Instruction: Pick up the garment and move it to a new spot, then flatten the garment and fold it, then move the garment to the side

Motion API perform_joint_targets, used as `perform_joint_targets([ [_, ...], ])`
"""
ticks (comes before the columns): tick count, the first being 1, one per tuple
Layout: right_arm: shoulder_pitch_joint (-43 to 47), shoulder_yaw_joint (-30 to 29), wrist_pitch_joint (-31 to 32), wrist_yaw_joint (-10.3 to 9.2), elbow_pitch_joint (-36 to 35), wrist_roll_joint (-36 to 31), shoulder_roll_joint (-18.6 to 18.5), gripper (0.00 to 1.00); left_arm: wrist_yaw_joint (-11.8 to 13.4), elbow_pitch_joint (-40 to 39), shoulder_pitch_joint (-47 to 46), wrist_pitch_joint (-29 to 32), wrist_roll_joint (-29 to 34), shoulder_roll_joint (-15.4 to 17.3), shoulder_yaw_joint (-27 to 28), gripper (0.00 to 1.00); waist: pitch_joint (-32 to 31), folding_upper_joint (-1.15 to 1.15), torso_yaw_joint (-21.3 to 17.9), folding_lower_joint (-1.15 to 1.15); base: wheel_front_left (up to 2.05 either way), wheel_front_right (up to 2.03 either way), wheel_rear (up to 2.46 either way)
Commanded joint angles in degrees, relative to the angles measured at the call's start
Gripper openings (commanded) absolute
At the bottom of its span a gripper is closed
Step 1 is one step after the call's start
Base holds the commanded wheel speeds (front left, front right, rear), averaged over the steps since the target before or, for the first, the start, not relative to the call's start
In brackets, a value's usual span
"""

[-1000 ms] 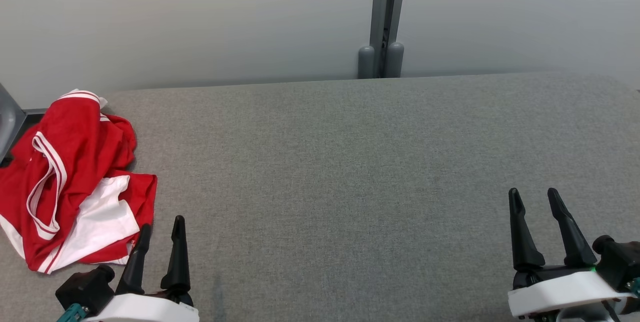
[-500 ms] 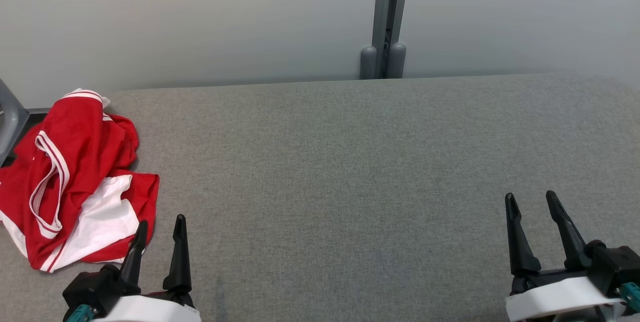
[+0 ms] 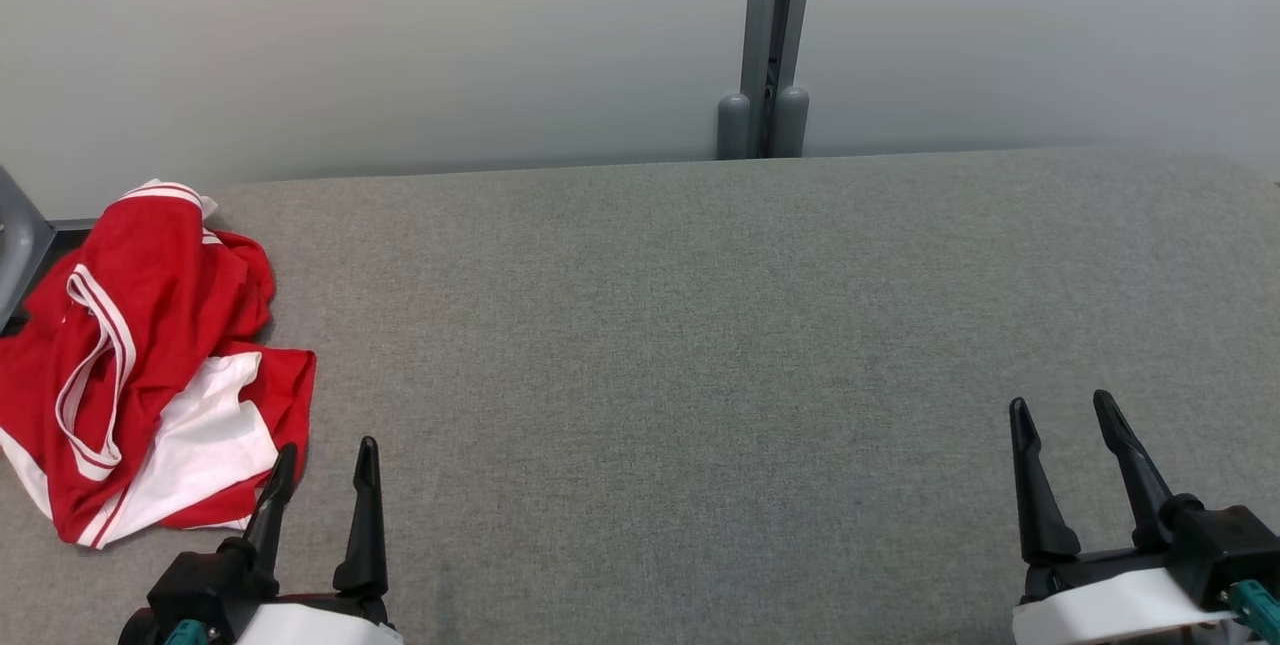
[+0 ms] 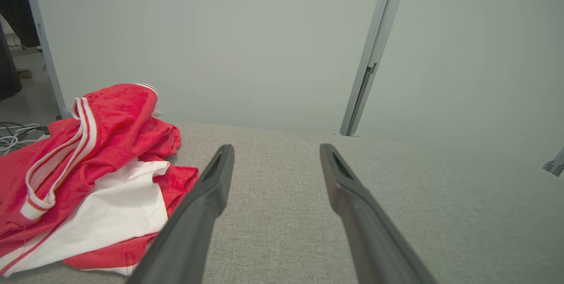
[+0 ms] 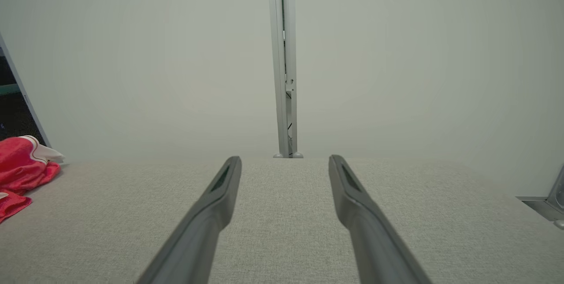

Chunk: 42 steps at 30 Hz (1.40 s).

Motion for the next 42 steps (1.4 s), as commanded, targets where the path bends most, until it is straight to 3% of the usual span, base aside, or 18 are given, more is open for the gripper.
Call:
perform_joint_targets([
  [1,0.5,0.04,-0.63,0.12,-0.01,-0.94,-0.5,1.0,0.22,-0.12,0.34,-0.49,1.16,0.31,0.09,1.0,-0.01,0.0,-0.02,0.0,0.0,0.0,0.0],
  [7,0.94,0.07,-1.27,0.12,0.36,-3.38,-0.51,1.0,0.33,0.1,0.45,-1.04,3.68,0.32,0.0,1.0,-0.12,0.0,0.05,0.0,0.0,0.0,0.0],
  [35,0.87,-0.03,-1.13,0.12,1.34,-2.3,-0.5,1.0,-0.24,0.43,0.33,-0.98,2.7,0.31,0.86,1.0,-0.01,0.0,0.67,0.0,0.0,0.0,0.0],
  [42,1.71,-0.61,-1.13,0.12,0.67,-2.55,-0.48,1.0,0.0,0.33,-0.67,-0.98,2.5,0.33,-0.04,1.0,-0.19,0.0,4.67,0.0,0.0,0.0,0.0],
])
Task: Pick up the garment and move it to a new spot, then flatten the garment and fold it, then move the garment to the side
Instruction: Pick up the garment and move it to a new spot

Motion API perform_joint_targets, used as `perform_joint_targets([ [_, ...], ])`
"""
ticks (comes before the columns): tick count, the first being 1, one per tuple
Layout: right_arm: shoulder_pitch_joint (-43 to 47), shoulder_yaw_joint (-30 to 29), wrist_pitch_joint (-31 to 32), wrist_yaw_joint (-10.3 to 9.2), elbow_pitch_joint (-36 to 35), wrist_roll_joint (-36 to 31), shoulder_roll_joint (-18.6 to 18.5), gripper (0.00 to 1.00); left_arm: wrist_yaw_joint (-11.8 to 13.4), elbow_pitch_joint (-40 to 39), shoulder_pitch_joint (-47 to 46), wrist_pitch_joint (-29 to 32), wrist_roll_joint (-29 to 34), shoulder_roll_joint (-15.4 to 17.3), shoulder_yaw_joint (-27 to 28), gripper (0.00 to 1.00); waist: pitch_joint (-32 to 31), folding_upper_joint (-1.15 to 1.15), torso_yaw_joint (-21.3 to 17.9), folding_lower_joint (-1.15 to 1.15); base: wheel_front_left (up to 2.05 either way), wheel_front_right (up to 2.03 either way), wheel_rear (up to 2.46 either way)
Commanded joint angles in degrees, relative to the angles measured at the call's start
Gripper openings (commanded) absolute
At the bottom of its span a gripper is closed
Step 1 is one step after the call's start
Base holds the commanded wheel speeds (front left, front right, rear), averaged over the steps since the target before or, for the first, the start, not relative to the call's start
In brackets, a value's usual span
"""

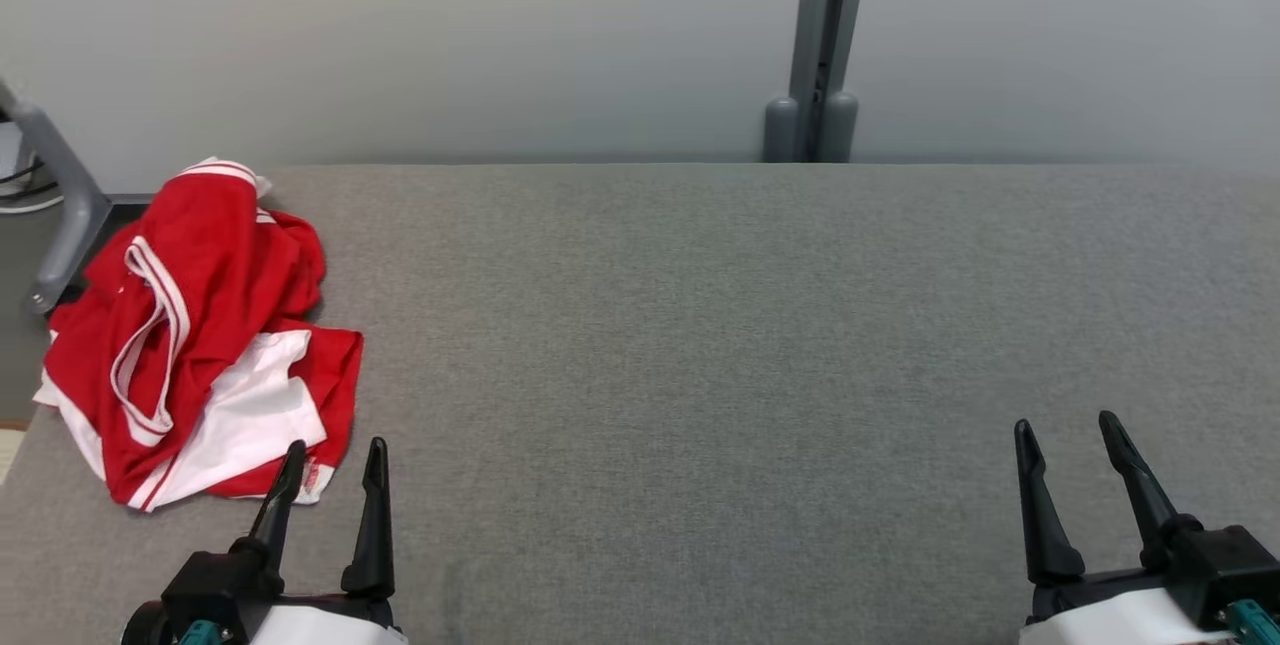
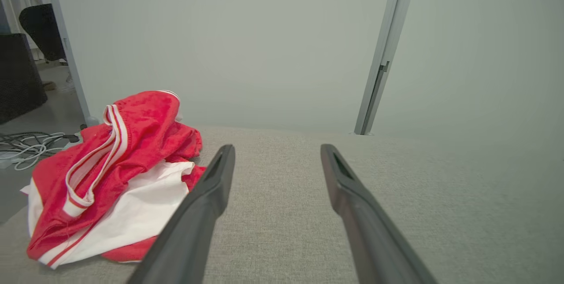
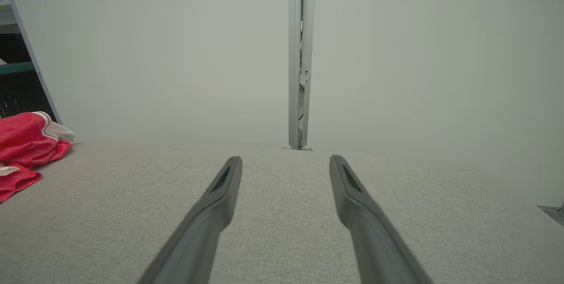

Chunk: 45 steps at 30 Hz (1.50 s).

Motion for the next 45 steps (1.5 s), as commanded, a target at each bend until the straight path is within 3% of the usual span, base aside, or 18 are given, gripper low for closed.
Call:
perform_joint_targets([
  [1,0.59,-0.25,-0.28,0.12,-0.35,-0.3,-0.39,1.0,0.19,-0.13,-0.6,-0.12,-0.39,0.28,-0.07,1.0,-0.25,0.0,2.97,0.0,0.0,0.0,0.0],
  [8,0.61,1.74,-0.26,0.12,-0.17,0.5,-0.35,1.0,0.65,-0.09,0.94,-0.1,-0.66,0.27,0.61,1.0,-1.32,0.0,13.74,0.0,0.0,0.0,0.0],
  [14,-1.41,5.98,-0.21,0.08,0.18,1.01,-0.42,1.0,0.6,-1.57,1.81,-0.08,-1.76,0.2,2.09,1.0,-1.09,0.0,17.43,0.0,0.0,0.0,0.0],
  [22,-5.11,9.19,-0.18,0.07,-1.53,-0.97,-0.63,1.0,-0.65,1.16,-6.2,-0.07,-4.53,1.16,4.75,1.0,6.52,0.0,14.59,0.0,0.0,0.0,0.0],
  [24,-7.47,9.37,-0.18,0.07,-2.66,-1.52,-2.22,1.0,-1.48,4.25,-13.89,1.19,-6.18,2.8,5.57,1.0,12.91,0.0,12.73,0.0,0.0,0.0,0.0],
  [28,-9.45,9.68,-0.17,0.07,-3.62,-1.75,-4.33,1.0,-2.06,8.04,-22.36,5.03,-6.69,6.03,5.63,1.0,19.17,0.0,11.0,0.0,0.0,0.0,0.0],
  [31,-11.82,10.11,-0.17,0.07,-4.83,-1.92,-6.86,1.0,-2.73,14.67,-34.55,9.47,-8.16,9.27,6.1,1.0,26.94,0.0,9.0,0.0,0.0,0.0,0.0],
  [34,-13.04,9.82,-0.18,0.07,-6.3,-2.12,-7.69,1.0,-2.98,20.85,-43.53,11.67,-10.24,10.42,6.88,1.0,31.92,0.0,7.81,0.0,0.0,0.0,0.0],
  [39,-12.04,11.41,-0.17,0.07,-8.21,-2.38,-6.72,1.0,-3.08,31.98,-53.54,14.15,-10.51,13.46,6.7,1.0,36.18,0.0,5.05,0.0,0.0,0.0,0.0],
  [45,-9.96,11.68,0.12,-0.02,-10.35,-3.15,-6.93,1.0,-0.65,44.09,-60.18,14.03,-9.87,16.11,6.79,1.0,39.4,0.0,2.55,0.0,0.0,0.0,0.0],
])
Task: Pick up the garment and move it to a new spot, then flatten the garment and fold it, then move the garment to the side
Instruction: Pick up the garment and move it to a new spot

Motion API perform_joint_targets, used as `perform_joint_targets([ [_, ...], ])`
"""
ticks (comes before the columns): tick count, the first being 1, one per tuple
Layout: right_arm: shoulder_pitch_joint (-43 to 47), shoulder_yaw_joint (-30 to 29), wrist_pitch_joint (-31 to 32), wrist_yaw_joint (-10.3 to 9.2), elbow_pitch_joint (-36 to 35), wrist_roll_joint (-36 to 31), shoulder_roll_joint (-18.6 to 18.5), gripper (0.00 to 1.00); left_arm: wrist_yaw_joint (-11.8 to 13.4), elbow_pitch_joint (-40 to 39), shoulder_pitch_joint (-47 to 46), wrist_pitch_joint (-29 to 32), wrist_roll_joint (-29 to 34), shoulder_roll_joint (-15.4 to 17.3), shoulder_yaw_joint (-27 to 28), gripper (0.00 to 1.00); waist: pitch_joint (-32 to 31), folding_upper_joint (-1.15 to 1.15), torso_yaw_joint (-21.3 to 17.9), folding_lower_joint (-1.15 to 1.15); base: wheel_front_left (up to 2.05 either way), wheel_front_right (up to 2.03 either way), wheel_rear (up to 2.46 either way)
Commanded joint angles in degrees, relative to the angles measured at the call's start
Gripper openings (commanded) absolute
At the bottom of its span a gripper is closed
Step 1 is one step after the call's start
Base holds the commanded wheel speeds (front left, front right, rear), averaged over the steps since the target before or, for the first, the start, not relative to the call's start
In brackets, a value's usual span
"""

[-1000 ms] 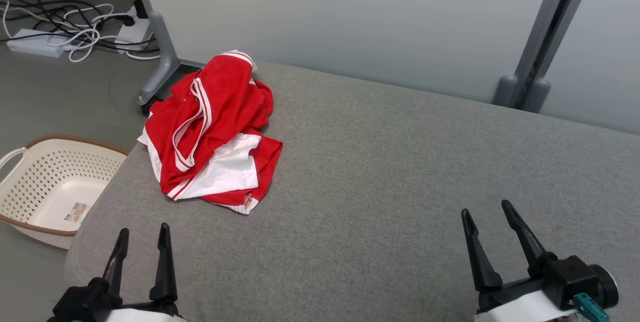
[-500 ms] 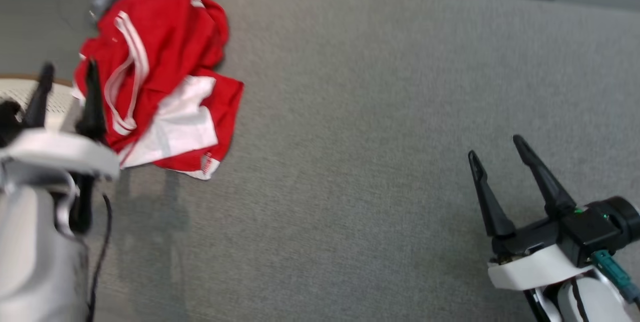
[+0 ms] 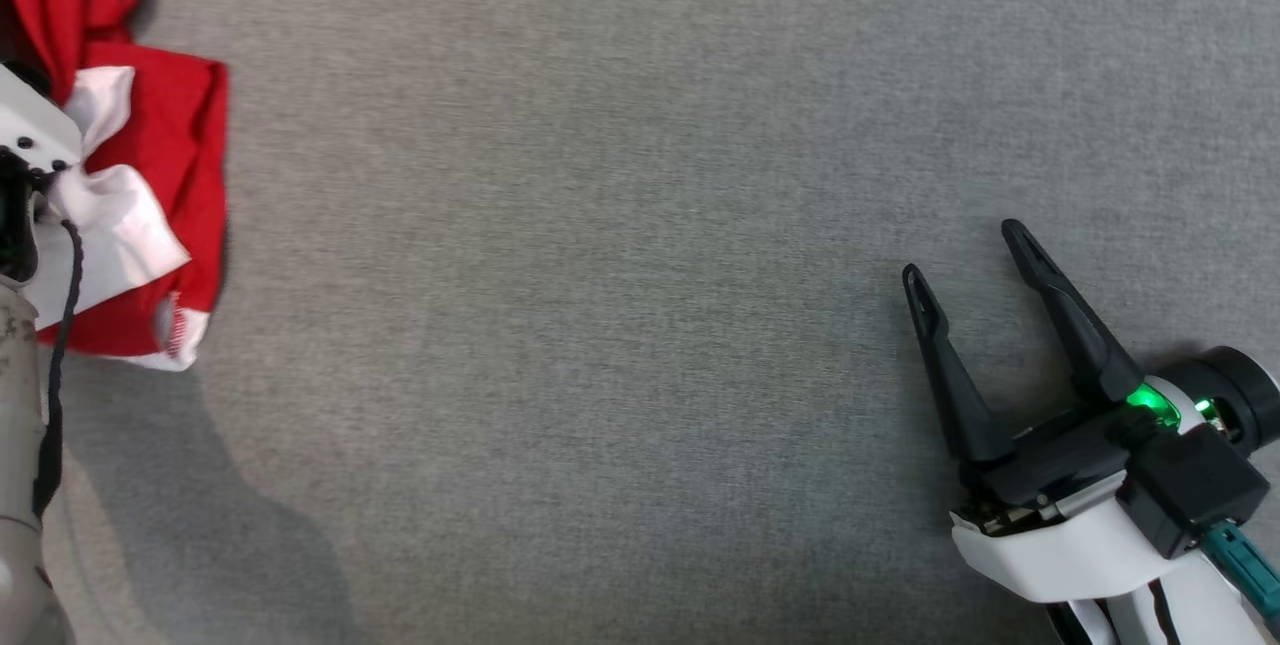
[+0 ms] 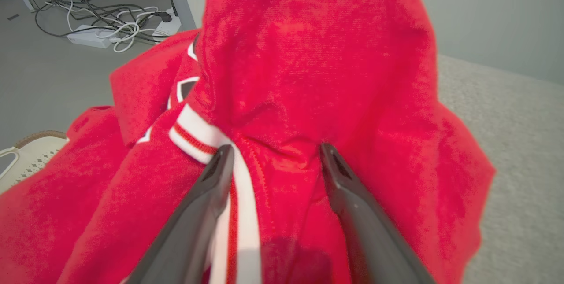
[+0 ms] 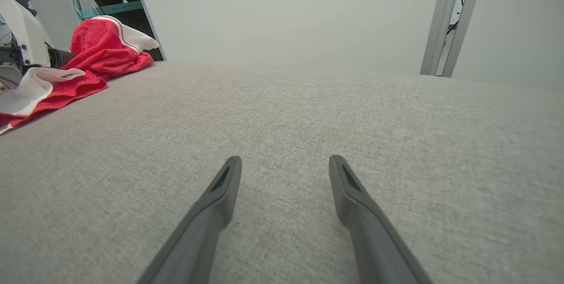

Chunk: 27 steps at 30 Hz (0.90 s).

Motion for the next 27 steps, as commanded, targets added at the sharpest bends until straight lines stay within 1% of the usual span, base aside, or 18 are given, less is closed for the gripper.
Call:
perform_joint_targets([
  [1,2.28,-1.27,0.64,-0.19,2.25,-0.48,-1.05,1.0,0.09,0.86,-1.53,-1.49,0.43,0.67,-0.22,1.0,2.34,0.0,-2.32,0.0,0.0,0.0,0.0],
  [2,2.57,-1.6,0.7,-0.24,2.12,-0.45,-0.96,1.0,0.4,2.06,-2.23,-2.69,0.4,0.81,-0.06,0.0,2.36,0.0,-2.35,0.0,0.0,0.0,0.0],
  [5,3.12,-2.21,0.76,-0.27,2.62,-0.32,-0.82,1.0,-0.58,5.16,-2.71,-5.17,1.7,0.5,-1.91,0.0,1.21,0.0,-2.06,0.0,0.0,0.0,0.0],
  [7,3.07,-1.56,0.76,-0.26,3.12,-0.18,-0.59,1.0,-0.55,6.43,-2.98,-7.23,2.54,1.04,-2.61,0.0,-0.65,0.0,-1.74,0.0,0.0,0.0,0.0],
  [10,2.59,-0.31,0.64,-0.22,3.45,0.35,0.43,1.0,-0.26,6.68,-3.88,-10.34,3.02,2.12,-2.93,0.0,-4.09,0.0,-1.33,0.0,0.0,0.0,0.0],
  [14,2.47,0.97,0.36,-0.1,4.58,1.35,1.88,1.0,-0.32,5.02,-3.41,-12.68,3.12,2.91,-2.95,0.0,-9.7,0.0,-0.95,0.0,0.0,0.0,0.0],
  [16,3.16,1.41,0.35,-0.1,5.48,1.73,2.49,1.0,-0.11,3.06,-2.54,-13.23,3.72,3.69,-3.21,0.0,-12.53,0.0,-0.95,0.0,0.0,0.0,0.0],
  [19,4.14,1.33,0.34,-0.11,6.47,2.38,3.5,1.0,-0.92,-0.77,-0.83,-13.47,4.2,3.65,-4.3,0.0,-16.75,0.0,-1.09,0.0,0.0,0.0,0.0],
  [22,5.59,1.04,0.34,-0.11,7.39,2.89,4.29,1.0,-1.9,-6.07,0.92,-11.22,4.1,3.76,-5.47,0.0,-20.66,0.0,-1.71,0.0,0.0,0.0,0.0],
  [23,5.59,1.04,0.34,-0.11,7.39,2.89,4.29,1.0,-1.9,-6.07,0.92,-11.22,4.1,3.76,-5.47,0.0,-20.66,0.0,-1.71,0.0,0.0,0.0,0.0],
  [27,6.63,0.29,0.34,-0.11,7.5,3.57,5.09,1.0,-3.28,-16.8,5.03,-6.06,0.76,2.98,-6.26,0.0,-23.69,0.0,-3.08,0.0,0.0,0.0,0.0],
])
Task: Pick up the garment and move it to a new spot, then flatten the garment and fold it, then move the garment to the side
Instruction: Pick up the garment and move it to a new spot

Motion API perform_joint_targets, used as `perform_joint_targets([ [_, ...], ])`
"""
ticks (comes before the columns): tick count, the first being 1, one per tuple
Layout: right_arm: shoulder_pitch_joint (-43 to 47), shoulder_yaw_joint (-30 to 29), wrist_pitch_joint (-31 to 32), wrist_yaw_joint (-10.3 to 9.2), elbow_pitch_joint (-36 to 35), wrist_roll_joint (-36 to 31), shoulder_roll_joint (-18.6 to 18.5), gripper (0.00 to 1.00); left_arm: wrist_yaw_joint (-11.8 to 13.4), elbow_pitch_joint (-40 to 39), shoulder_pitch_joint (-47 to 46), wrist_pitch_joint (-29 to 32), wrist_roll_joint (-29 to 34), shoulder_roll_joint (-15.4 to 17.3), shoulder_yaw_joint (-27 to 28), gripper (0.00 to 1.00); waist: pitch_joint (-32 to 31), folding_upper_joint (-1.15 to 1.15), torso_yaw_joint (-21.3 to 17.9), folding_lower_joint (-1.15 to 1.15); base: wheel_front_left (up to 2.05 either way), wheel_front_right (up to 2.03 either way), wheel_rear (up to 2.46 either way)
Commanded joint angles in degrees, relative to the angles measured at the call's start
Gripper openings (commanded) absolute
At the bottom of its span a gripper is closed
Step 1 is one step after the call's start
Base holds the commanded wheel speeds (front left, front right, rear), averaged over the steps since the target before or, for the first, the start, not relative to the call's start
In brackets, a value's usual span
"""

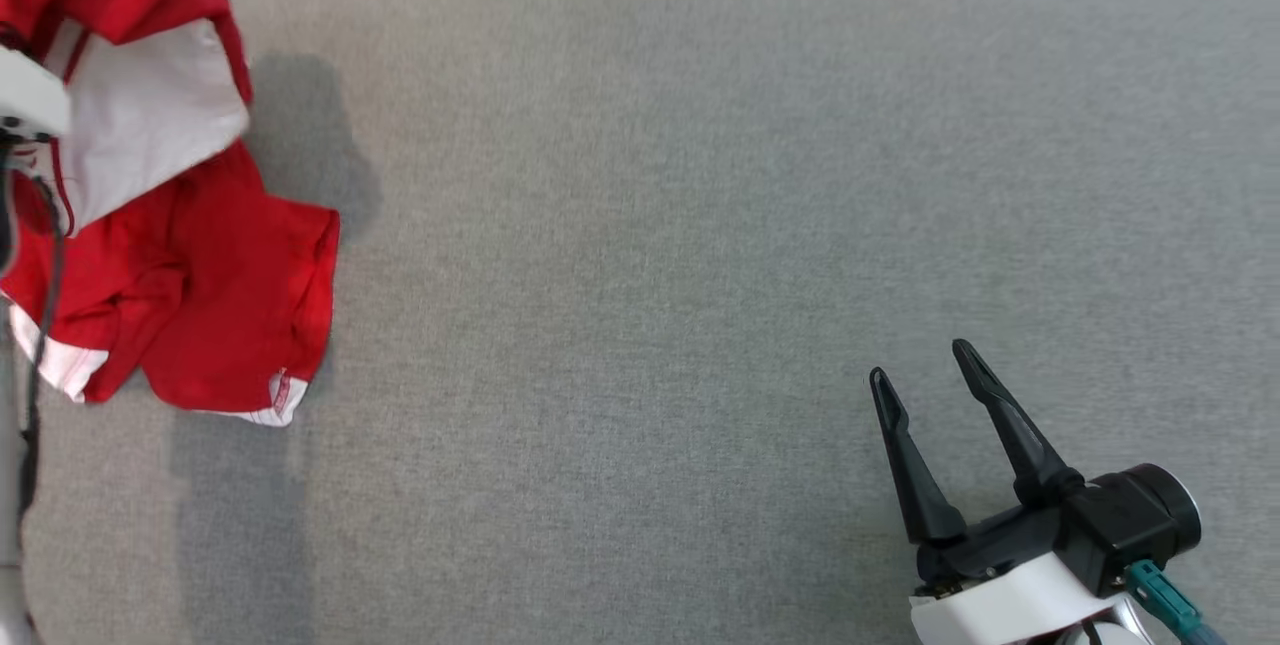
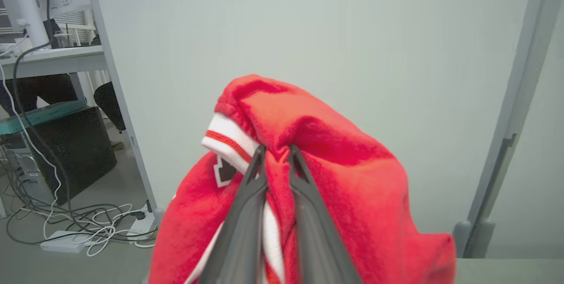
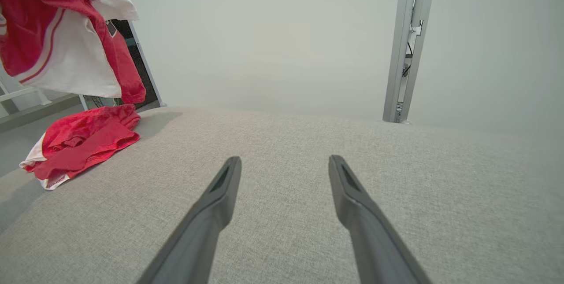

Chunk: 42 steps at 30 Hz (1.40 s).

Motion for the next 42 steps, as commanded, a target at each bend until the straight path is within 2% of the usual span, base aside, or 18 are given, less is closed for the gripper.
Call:
perform_joint_targets([
  [1,0.96,-0.52,-0.02,0.0,-0.06,0.46,0.07,1.0,-0.45,-4.42,2.52,2.01,-1.36,-0.88,-0.74,0.0,-3.49,0.0,-1.63,0.0,0.0,0.0,0.0],
  [7,1.62,-2.07,-0.02,0.01,-0.67,1.33,0.44,1.0,-0.77,-30.12,13.87,13.18,-10.54,-6.32,-3.2,0.0,-4.89,0.0,-4.08,0.0,0.0,0.0,0.0],
  [10,1.19,-2.55,-0.01,0.01,-1.31,2.5,0.43,1.0,0.3,-41.96,20.17,18.38,-13.86,-9.03,-5.42,0.0,-4.74,0.0,-5.69,0.0,0.0,0.0,0.0],
  [14,0.91,-3.0,-0.01,0.01,-1.66,3.25,0.41,1.0,0.89,-51.51,27.49,22.71,-17.85,-13.36,-10.57,0.0,-4.95,0.0,-8.0,0.0,0.0,0.0,0.0],
  [16,0.45,-3.05,-0.01,0.01,-1.87,3.44,0.41,1.0,1.34,-52.81,30.17,23.81,-18.02,-13.72,-12.16,0.0,-4.66,0.0,-9.39,0.0,0.0,0.0,0.0],
  [20,-0.37,-3.02,-0.01,0.0,-2.0,4.06,0.36,1.0,0.78,-49.15,34.77,23.48,-19.33,-16.07,-17.22,0.0,-4.32,0.0,-12.64,0.0,0.0,0.0,0.0],
  [22,-0.49,-3.12,-0.01,0.0,-1.85,4.32,0.39,1.0,0.49,-43.59,36.74,23.27,-20.7,-16.48,-18.98,0.0,-4.32,0.0,-14.06,0.0,0.0,0.0,0.0],
  [25,-0.64,-2.28,-0.02,0.01,-1.56,4.67,0.45,1.0,-0.07,-33.05,36.74,21.46,-18.93,-16.23,-21.6,0.0,-4.27,0.0,-16.08,0.0,0.0,0.0,0.0],
  [32,-0.22,-1.5,-0.02,0.01,-0.96,4.91,0.41,1.0,-0.96,-11.87,32.18,11.29,-13.59,-14.82,-26.62,0.0,-4.96,0.0,-18.78,0.0,0.0,0.0,0.0],
  [34,0.33,-1.66,-0.01,0.01,-0.82,4.59,0.41,1.0,-0.93,-7.74,31.55,8.41,-14.22,-15.53,-26.63,0.0,-5.59,0.0,-18.81,0.0,0.0,0.0,0.0],
  [35,0.62,-1.81,-0.01,0.01,-0.76,4.36,0.4,1.0,-0.96,-6.18,31.17,7.28,-14.39,-15.81,-26.68,0.44,-6.1,0.0,-18.74,0.0,0.0,0.0,0.0],
  [36,0.8,-1.95,-0.01,0.01,-0.74,4.07,0.41,1.0,-0.98,-5.2,30.72,5.81,-13.87,-15.8,-26.92,1.0,-6.73,0.0,-18.64,0.0,0.0,0.0,0.0],
  [40,1.77,-3.38,-0.01,0.0,-1.47,2.51,0.39,1.0,1.79,-4.85,31.41,-2.96,-11.09,-14.95,-25.82,1.0,-9.66,0.0,-17.32,0.0,0.0,0.0,0.0],
  [42,2.1,-3.98,-0.01,0.01,-1.68,2.02,0.41,1.0,2.41,-5.6,32.24,-4.6,-10.37,-14.68,-25.63,1.0,-10.6,0.0,-16.68,0.0,0.0,0.0,0.0],
])
